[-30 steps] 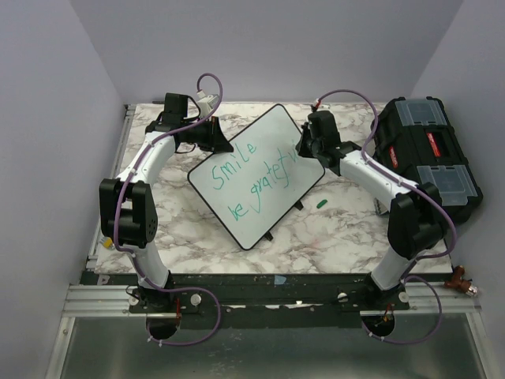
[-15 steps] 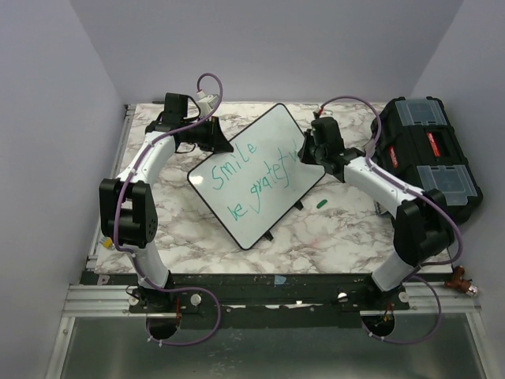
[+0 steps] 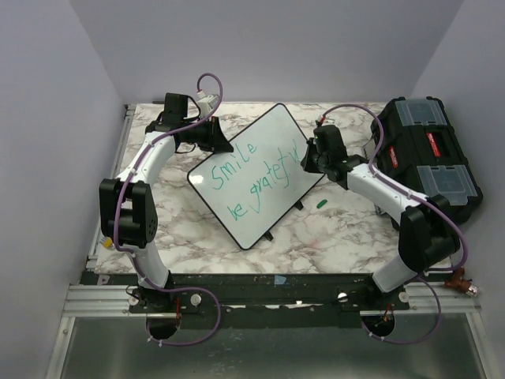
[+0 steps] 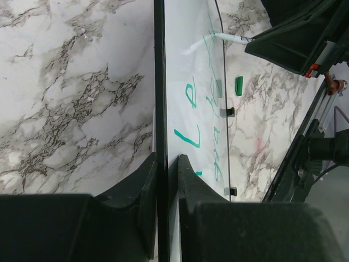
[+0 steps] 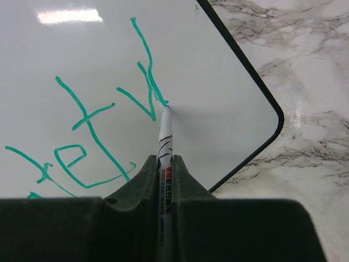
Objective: Write a sentence on the whiteboard
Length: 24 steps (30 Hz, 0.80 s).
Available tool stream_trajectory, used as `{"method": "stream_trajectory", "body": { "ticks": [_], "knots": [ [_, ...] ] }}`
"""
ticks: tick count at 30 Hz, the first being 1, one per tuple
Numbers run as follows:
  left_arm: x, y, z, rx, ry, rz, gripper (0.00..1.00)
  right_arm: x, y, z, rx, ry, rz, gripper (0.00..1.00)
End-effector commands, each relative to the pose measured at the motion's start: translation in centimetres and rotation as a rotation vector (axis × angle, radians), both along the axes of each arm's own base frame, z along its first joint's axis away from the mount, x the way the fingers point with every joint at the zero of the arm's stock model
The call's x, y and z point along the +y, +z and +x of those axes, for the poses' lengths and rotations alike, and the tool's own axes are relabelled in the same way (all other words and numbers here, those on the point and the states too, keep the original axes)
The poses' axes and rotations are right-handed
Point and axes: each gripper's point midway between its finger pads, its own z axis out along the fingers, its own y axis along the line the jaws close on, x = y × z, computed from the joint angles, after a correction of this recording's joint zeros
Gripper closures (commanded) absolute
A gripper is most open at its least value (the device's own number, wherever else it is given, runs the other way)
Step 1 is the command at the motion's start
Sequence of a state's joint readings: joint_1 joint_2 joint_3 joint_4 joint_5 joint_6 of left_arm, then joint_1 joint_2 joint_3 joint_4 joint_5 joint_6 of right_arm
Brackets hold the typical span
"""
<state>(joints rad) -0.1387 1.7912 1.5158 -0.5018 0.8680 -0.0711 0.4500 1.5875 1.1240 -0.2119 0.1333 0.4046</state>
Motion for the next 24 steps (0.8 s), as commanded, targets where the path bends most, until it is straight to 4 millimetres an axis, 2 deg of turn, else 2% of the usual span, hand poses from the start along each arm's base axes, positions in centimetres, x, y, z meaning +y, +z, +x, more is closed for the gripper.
{"method": "stream_trajectory", "body": {
  "ticks": [1, 7, 16, 20, 24],
  "knots": [
    [0.3, 1.5, 0.8, -0.17, -0.031, 0.052, 1.0, -0.5, -1.3, -1.4, 0.057, -0.001, -0.017, 0.99],
    [0.3, 1.6, 0.7, -0.174, -0.032, 0.051, 1.0, -1.4, -1.2, -0.8, 0.044, -0.038, -0.065, 0.99],
    [0.3, 1.6, 0.7, -0.174, -0.032, 0.051, 1.0, -1.2, 0.6, 2.3, -0.007, -0.067, -0.089, 1.0],
    [0.3, 1.5, 0.8, -0.173, -0.031, 0.053, 1.0, -1.5, 2.9, 3.8, -0.047, -0.093, -0.111, 0.99],
    [0.3, 1.6, 0.8, -0.175, -0.032, 0.052, 1.0, -1.7, 7.6, 4.0, -0.137, -0.111, -0.076, 0.99]
  ]
}}
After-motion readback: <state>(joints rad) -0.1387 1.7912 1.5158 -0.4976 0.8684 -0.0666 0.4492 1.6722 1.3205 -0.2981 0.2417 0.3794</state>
